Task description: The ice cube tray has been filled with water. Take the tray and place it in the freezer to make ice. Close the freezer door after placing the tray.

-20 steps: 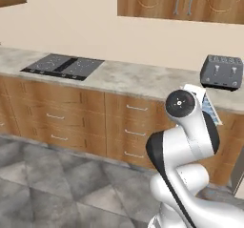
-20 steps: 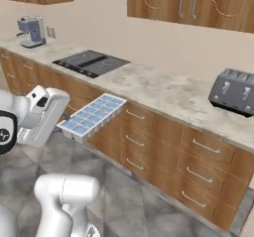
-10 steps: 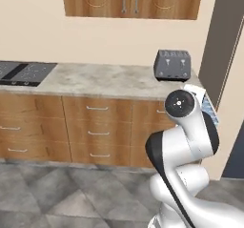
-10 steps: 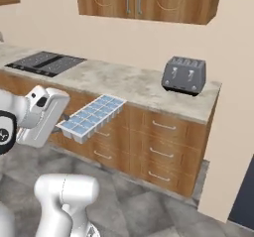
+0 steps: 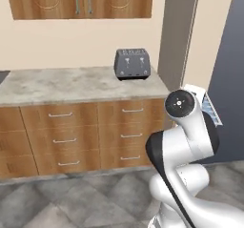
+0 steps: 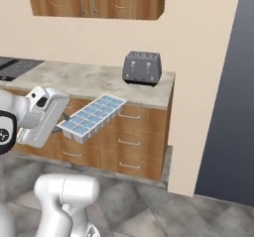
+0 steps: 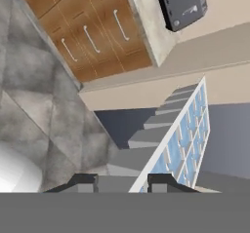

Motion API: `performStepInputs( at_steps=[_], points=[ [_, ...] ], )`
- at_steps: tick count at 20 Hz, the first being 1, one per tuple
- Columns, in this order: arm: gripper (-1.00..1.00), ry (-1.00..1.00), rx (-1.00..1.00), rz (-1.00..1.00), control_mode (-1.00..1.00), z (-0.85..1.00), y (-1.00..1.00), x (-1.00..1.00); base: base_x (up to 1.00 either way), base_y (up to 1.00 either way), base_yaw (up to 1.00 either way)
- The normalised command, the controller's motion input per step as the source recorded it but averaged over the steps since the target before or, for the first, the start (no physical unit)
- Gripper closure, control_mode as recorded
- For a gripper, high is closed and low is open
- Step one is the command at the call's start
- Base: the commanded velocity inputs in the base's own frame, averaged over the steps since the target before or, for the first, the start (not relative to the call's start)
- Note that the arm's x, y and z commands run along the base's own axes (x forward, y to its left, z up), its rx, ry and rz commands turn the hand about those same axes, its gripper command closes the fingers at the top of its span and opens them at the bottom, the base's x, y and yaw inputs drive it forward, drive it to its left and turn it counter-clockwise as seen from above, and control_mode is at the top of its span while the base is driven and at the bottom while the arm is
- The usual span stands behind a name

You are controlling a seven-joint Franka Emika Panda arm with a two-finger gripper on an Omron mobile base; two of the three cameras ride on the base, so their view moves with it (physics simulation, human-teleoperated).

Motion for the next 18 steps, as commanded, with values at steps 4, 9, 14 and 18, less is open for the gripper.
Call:
performStepInputs(
  at_steps=[4, 9, 14, 18],
  points=[
    [1.0, 0.0, 0.0, 0.0, 1.0, 0.0, 0.0, 0.0, -1.0, 0.0, -0.41],
    [1.0, 0.0, 0.0, 0.0, 1.0, 0.0, 0.0, 0.0, -0.99, 0.0, -0.46],
    [1.0, 0.0, 0.0, 0.0, 1.0, 0.0, 0.0, 0.0, -0.89, -0.02, -0.53],
    [1.0, 0.0, 0.0, 0.0, 1.0, 0.0, 0.0, 0.0, -0.77, -0.01, -0.58]
  ],
)
